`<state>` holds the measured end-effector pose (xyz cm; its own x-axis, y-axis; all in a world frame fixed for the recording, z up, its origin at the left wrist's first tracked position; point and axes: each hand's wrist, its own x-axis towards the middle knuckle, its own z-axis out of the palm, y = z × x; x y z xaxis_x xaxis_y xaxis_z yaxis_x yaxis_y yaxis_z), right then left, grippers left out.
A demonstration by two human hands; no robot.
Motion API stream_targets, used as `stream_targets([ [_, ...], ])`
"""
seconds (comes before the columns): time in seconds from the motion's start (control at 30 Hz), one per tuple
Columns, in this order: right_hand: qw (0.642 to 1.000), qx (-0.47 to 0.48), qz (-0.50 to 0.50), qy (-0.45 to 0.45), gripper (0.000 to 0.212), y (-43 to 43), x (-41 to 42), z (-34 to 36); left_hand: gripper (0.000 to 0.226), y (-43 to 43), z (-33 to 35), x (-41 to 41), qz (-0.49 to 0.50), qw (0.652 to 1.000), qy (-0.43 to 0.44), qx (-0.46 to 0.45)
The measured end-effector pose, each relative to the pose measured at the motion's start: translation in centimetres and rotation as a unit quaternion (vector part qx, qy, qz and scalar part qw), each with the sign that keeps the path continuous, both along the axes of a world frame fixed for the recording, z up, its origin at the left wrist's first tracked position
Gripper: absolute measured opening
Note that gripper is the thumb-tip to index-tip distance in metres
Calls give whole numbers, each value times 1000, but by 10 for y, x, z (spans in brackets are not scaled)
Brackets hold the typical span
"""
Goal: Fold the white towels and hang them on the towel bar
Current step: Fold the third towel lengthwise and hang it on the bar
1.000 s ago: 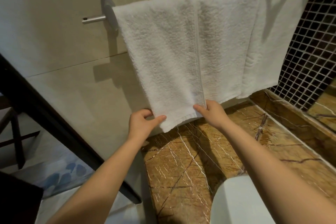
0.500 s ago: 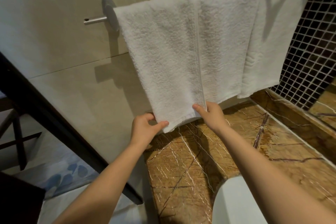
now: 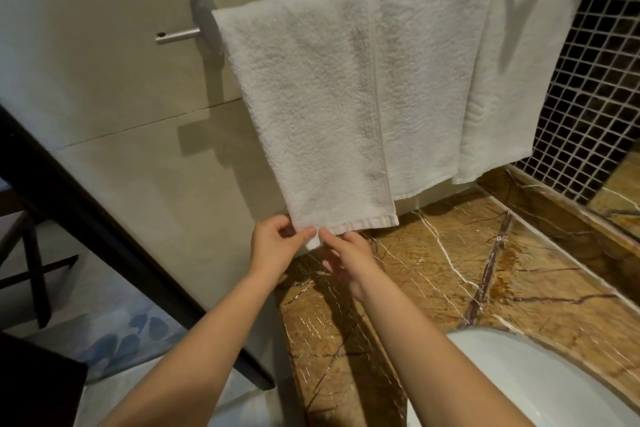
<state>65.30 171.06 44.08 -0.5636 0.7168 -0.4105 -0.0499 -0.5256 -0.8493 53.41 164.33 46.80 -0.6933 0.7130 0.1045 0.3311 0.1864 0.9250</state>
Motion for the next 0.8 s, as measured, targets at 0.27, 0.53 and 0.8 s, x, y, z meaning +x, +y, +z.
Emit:
stream_targets([
  [0.27,998,-47,-21,46,21,-6,-7,-13,16,-3,-3,2,-19,998,-53,10],
  [0.53,994,-70,-53,62,29,-2,-12,-11,24,-3,3,3,-17,1000,-20,9],
  [0.8,967,-189,-7,172,24,-26,-18,-22,17,-7,0,-2,-18,1000,-15,-2],
])
